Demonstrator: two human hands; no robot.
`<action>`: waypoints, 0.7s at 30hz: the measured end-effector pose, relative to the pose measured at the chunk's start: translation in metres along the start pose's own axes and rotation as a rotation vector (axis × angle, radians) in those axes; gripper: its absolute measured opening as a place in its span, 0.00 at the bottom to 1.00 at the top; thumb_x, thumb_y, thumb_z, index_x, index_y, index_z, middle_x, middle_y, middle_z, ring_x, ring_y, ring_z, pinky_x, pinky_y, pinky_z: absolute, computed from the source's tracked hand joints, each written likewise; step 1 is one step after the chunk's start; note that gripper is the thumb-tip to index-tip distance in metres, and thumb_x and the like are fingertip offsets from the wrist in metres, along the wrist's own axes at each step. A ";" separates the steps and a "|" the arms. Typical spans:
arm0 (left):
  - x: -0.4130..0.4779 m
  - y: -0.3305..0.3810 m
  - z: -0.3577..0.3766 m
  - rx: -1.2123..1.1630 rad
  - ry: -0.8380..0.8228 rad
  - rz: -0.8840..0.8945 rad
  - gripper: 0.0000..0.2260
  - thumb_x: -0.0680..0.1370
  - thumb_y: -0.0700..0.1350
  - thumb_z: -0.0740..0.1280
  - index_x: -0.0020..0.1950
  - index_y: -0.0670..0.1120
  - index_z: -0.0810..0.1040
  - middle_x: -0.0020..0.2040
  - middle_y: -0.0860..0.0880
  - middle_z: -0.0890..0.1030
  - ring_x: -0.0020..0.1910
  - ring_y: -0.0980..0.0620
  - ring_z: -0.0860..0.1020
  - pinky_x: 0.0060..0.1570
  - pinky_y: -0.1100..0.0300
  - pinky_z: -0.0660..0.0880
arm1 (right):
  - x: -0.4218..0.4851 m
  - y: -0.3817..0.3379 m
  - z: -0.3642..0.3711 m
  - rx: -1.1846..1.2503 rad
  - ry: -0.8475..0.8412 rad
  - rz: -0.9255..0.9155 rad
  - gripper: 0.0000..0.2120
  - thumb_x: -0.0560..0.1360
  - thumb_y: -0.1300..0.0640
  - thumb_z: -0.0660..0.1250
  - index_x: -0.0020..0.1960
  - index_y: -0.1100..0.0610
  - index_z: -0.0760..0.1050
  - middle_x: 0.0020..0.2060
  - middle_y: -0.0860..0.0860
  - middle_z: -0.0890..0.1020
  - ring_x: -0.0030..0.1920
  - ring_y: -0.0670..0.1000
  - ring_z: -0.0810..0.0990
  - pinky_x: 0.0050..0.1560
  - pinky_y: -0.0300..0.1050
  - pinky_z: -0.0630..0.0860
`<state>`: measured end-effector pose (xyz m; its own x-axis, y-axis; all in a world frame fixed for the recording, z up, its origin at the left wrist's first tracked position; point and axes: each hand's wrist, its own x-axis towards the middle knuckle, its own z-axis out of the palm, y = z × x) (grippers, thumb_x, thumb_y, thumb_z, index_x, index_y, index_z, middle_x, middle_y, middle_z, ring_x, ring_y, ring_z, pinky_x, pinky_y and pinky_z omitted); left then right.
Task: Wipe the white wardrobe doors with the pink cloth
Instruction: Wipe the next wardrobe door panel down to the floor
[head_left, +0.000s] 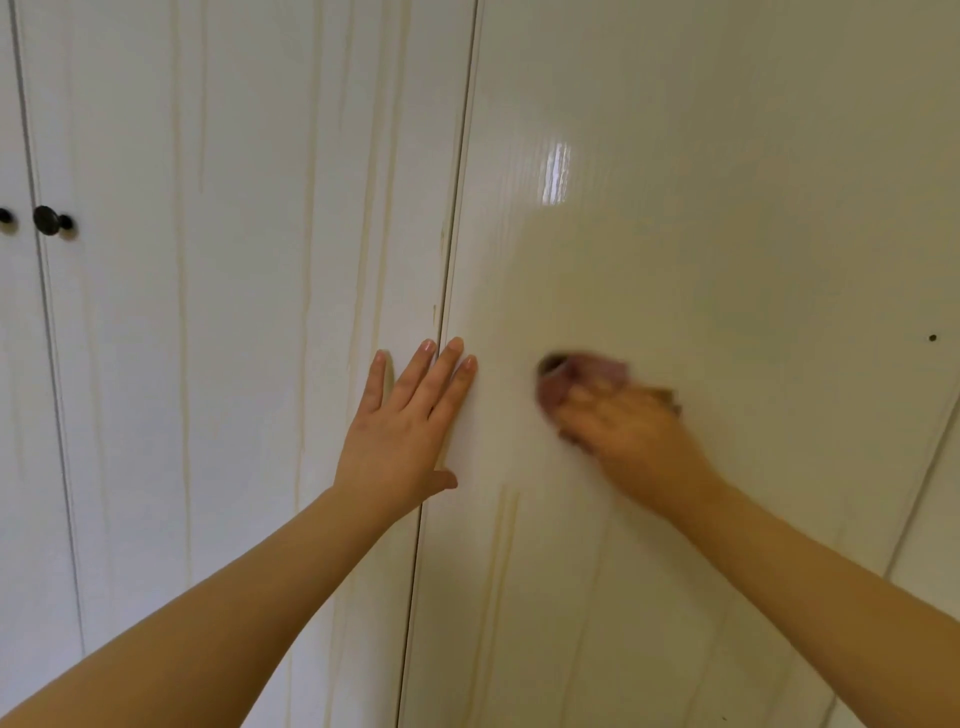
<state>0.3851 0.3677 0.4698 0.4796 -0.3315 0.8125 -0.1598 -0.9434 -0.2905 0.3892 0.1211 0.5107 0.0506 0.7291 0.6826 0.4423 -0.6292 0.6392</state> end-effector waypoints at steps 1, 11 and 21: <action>0.000 0.001 0.001 0.000 -0.004 -0.004 0.62 0.48 0.60 0.82 0.75 0.42 0.57 0.75 0.44 0.59 0.72 0.43 0.57 0.69 0.41 0.49 | 0.003 0.016 -0.005 -0.011 0.082 0.181 0.13 0.76 0.64 0.58 0.56 0.64 0.77 0.53 0.61 0.81 0.57 0.59 0.77 0.57 0.51 0.70; 0.000 0.001 -0.008 0.053 -0.048 -0.009 0.62 0.48 0.60 0.82 0.74 0.41 0.57 0.75 0.43 0.61 0.72 0.43 0.58 0.71 0.43 0.44 | -0.034 0.037 -0.024 -0.051 -0.004 0.184 0.11 0.76 0.62 0.58 0.58 0.59 0.72 0.53 0.60 0.81 0.57 0.61 0.78 0.55 0.52 0.70; 0.016 0.015 -0.017 0.066 -0.015 0.086 0.60 0.48 0.55 0.83 0.73 0.40 0.58 0.74 0.44 0.59 0.70 0.40 0.67 0.69 0.40 0.47 | -0.058 0.021 -0.022 -0.037 0.024 0.193 0.11 0.77 0.63 0.57 0.58 0.58 0.72 0.52 0.58 0.82 0.56 0.57 0.78 0.55 0.50 0.71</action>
<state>0.3758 0.3480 0.4874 0.4800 -0.4103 0.7754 -0.1438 -0.9087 -0.3918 0.3762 0.0594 0.4926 0.1100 0.5876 0.8016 0.3936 -0.7664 0.5077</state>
